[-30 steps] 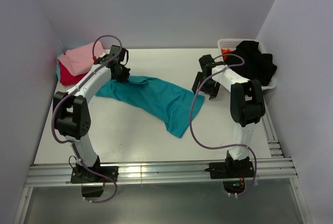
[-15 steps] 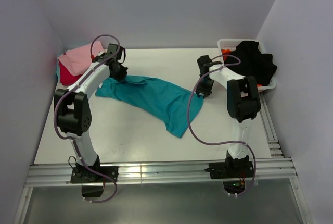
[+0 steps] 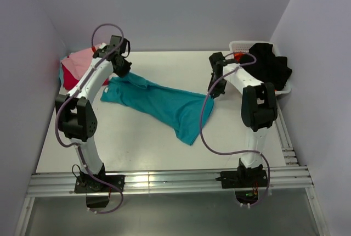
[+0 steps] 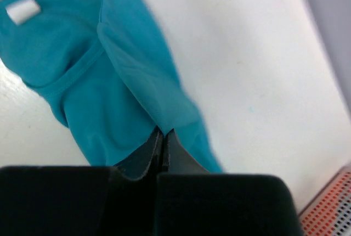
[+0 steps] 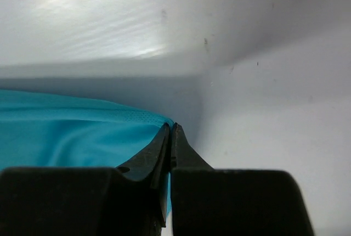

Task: Fold and stack the t-shirts
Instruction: Flatten out the tshirt

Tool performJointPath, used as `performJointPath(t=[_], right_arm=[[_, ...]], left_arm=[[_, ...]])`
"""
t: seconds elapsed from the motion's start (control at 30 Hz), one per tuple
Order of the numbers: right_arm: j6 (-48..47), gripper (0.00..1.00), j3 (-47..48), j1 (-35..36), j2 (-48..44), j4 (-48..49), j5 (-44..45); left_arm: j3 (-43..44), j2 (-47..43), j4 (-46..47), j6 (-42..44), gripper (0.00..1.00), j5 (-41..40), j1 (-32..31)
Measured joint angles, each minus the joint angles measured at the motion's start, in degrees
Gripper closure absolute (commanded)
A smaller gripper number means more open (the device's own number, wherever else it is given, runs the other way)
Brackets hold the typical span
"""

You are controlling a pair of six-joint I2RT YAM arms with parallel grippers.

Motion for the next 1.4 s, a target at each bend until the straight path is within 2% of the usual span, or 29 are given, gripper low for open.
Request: performJointPath(t=[0.1,0.2,0.3,0.37,0.5,0.67,0.83,0.9,1.03,1.17,1.27,1.4], right_arm=[[-0.83,1.00,8.17,0.00,-3.23,-5.25,0.31],[-1.81,1.00,19.61,0.00,-6.97,-9.18,0.66],[-2.95,1.00,32.70,0.00,-12.70,-12.02,0.92],[-3.63,1.00,36.65,0.02,-18.40,-12.48,0.79],[-3.78,1.00,32.28,0.02,-34.27,-11.82,-0.61],[-2.67,1.00,16.74,0.07,-56.43,-9.16,-3.23],[-1.92,1.00,10.43,0.07,-70.86,-7.80,-5.62],[-1.81,1.00,10.62,0.07,-73.50,-7.69,-6.19],[-1.77,1.00,12.83,0.07,-72.19,-7.82,-6.25],[-1.57,1.00,17.14,0.07,-68.52,-8.07,-5.70],[-1.36,1.00,18.93,0.07,-64.87,-7.13,-4.39],[-0.74,1.00,16.33,0.07,-58.55,-4.55,-1.27]], left_arm=[[7.19,-0.94,-2.27,2.56,1.00,-3.04,0.02],[9.64,-5.11,-2.47,4.76,1.00,-5.09,0.04],[10.49,-12.48,-3.17,7.41,1.00,-6.16,0.04],[10.75,-18.16,-2.78,9.55,1.00,-6.12,0.04],[8.72,-31.54,0.46,14.53,1.00,-3.21,0.04],[3.67,-48.61,1.49,18.73,1.00,2.69,-0.09],[2.14,-60.94,-2.12,19.63,1.00,8.76,-0.22],[4.52,-62.34,-4.96,19.58,1.00,10.78,-0.24],[12.57,-59.82,-8.94,19.58,1.00,13.27,-0.24],[18.18,-54.60,-7.37,19.63,1.00,14.10,-0.24],[18.05,-50.10,-4.55,19.58,1.00,14.12,-0.24],[12.98,-43.41,0.63,19.56,1.00,13.46,-0.24]])
